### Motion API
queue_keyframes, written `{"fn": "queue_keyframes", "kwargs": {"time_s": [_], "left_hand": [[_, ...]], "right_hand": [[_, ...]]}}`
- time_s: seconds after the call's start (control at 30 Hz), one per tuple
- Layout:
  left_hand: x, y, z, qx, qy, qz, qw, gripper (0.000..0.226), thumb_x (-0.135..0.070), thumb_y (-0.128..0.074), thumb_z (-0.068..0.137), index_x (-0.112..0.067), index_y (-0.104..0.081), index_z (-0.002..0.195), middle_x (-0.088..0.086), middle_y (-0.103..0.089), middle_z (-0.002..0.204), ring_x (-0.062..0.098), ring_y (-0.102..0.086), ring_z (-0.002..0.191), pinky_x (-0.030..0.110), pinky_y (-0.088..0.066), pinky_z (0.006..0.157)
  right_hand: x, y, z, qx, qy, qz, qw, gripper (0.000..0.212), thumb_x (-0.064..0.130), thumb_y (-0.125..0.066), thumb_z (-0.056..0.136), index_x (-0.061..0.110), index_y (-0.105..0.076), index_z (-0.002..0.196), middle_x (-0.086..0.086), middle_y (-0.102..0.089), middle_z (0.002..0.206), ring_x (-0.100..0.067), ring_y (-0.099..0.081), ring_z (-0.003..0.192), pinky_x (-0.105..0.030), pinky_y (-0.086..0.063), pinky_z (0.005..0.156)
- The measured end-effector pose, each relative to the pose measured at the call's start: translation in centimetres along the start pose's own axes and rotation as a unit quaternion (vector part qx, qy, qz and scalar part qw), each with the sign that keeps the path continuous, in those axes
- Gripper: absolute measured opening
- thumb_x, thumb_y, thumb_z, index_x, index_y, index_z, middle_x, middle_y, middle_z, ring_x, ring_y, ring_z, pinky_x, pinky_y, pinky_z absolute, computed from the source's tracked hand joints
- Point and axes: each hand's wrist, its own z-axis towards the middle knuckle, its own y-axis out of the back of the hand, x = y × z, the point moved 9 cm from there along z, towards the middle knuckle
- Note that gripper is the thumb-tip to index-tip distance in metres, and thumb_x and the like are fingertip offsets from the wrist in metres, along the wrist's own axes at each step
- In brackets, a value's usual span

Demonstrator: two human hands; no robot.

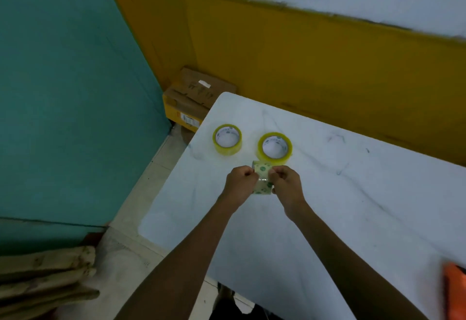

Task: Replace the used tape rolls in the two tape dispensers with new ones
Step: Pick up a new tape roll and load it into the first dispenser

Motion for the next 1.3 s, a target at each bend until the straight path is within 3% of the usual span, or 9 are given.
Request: {"fn": "queue_keyframes", "kwargs": {"time_s": [0.17, 0.3, 0.53, 0.73, 0.83, 0.97, 1.07, 1.17, 1.3], "left_hand": [[-0.5, -1.0, 1.9, 0.063, -0.016, 0.025, 0.998, 0.023, -0.018, -0.054, 0.086, 0.002, -0.065, 0.083, 0.026, -0.066, 0.095, 0.038, -0.065, 0.085, 0.051, -0.058, 0.080], [-1.3, -3.1, 2.5, 0.125, -0.027, 0.040, 0.991, 0.017, -0.019, -0.053, 0.085, -0.009, -0.061, 0.074, 0.018, -0.058, 0.082, 0.024, -0.056, 0.073, 0.053, -0.057, 0.080], [-2.2, -7.8, 2.9, 0.198, -0.044, 0.075, 0.976, 0.024, -0.020, -0.052, 0.086, 0.001, -0.065, 0.085, 0.024, -0.068, 0.094, 0.039, -0.066, 0.090, 0.050, -0.059, 0.079], [-2.6, -9.4, 3.8, 0.198, -0.054, 0.091, 0.975, 0.023, -0.019, -0.051, 0.087, -0.003, -0.067, 0.087, 0.020, -0.070, 0.092, 0.036, -0.068, 0.088, 0.050, -0.059, 0.079], [-4.7, -9.0, 4.8, 0.137, -0.145, 0.144, 0.969, 0.018, -0.014, -0.051, 0.088, -0.006, -0.067, 0.088, 0.012, -0.070, 0.088, 0.026, -0.063, 0.078, 0.036, -0.052, 0.067], [-7.2, -9.1, 6.1, 0.059, -0.346, 0.386, 0.853, 0.033, -0.008, -0.055, 0.083, -0.001, -0.058, 0.115, 0.020, -0.063, 0.109, 0.035, -0.057, 0.102, 0.041, -0.047, 0.079], [-4.9, -10.5, 7.6, 0.092, -0.337, 0.513, 0.784, 0.045, -0.016, -0.054, 0.087, -0.004, -0.048, 0.130, 0.016, -0.059, 0.123, 0.033, -0.051, 0.120, 0.043, -0.038, 0.102], [-2.7, -10.8, 8.8, 0.079, -0.313, 0.547, 0.773, 0.053, -0.022, -0.053, 0.090, -0.013, -0.037, 0.140, 0.008, -0.052, 0.134, 0.025, -0.041, 0.131, 0.046, -0.018, 0.117], [-2.3, -11.1, 9.1, 0.033, -0.316, 0.556, 0.768, 0.050, -0.019, -0.055, 0.088, -0.015, -0.041, 0.137, 0.007, -0.055, 0.128, 0.026, -0.042, 0.128, 0.047, -0.016, 0.118]], "right_hand": [[0.1, 0.8, -0.2, -0.061, -0.011, 0.011, 0.998, 0.009, 0.013, -0.055, 0.091, 0.013, -0.061, 0.084, -0.011, -0.065, 0.087, -0.024, -0.059, 0.081, -0.042, -0.051, 0.075], [-0.7, 2.5, -1.1, -0.115, -0.023, 0.038, 0.992, 0.009, 0.013, -0.055, 0.091, 0.011, -0.061, 0.086, -0.012, -0.064, 0.087, -0.024, -0.060, 0.081, -0.040, -0.050, 0.073], [-2.6, 6.7, -1.1, -0.173, -0.045, 0.057, 0.982, 0.014, 0.013, -0.054, 0.091, 0.016, -0.060, 0.079, -0.006, -0.063, 0.083, -0.021, -0.060, 0.079, -0.034, -0.049, 0.067], [-3.3, 7.8, -0.2, -0.180, -0.051, 0.062, 0.980, 0.020, 0.013, -0.052, 0.092, 0.022, -0.058, 0.075, -0.002, -0.062, 0.081, -0.018, -0.059, 0.076, -0.031, -0.048, 0.063], [-3.5, 8.6, 0.3, -0.186, -0.057, 0.075, 0.978, 0.017, 0.014, -0.052, 0.092, 0.018, -0.059, 0.078, -0.003, -0.062, 0.081, -0.017, -0.058, 0.075, -0.028, -0.047, 0.061], [-3.8, 9.9, 1.7, -0.190, -0.062, 0.091, 0.976, 0.012, 0.015, -0.051, 0.093, 0.010, -0.060, 0.087, -0.005, -0.062, 0.088, -0.017, -0.058, 0.078, -0.026, -0.046, 0.061], [-3.6, 10.9, 2.9, -0.190, -0.064, 0.095, 0.975, 0.012, 0.016, -0.051, 0.094, 0.009, -0.060, 0.089, -0.007, -0.062, 0.091, -0.018, -0.058, 0.080, -0.026, -0.046, 0.062], [-3.4, 11.8, 4.0, -0.195, -0.060, 0.099, 0.974, 0.012, 0.016, -0.050, 0.095, 0.009, -0.059, 0.089, -0.009, -0.063, 0.094, -0.019, -0.058, 0.082, -0.029, -0.047, 0.065], [-2.4, 12.7, 5.2, -0.188, -0.048, 0.092, 0.977, 0.013, 0.018, -0.050, 0.096, 0.012, -0.058, 0.089, -0.008, -0.064, 0.096, -0.018, -0.060, 0.083, -0.027, -0.047, 0.064]]}}
